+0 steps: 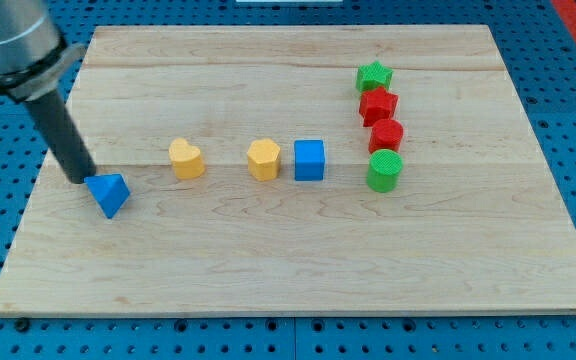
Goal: Move the blue cube diagonal to the yellow heart
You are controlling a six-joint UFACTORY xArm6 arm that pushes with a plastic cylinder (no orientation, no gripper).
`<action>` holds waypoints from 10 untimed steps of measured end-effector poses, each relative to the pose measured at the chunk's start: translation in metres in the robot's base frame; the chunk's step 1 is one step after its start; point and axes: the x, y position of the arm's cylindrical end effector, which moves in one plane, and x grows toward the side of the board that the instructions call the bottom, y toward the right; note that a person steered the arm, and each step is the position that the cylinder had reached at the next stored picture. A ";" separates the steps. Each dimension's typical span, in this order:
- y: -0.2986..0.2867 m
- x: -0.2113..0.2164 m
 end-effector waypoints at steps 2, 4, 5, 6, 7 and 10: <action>0.023 0.036; 0.127 0.055; 0.172 0.029; 0.196 0.008; 0.241 0.006; 0.267 -0.061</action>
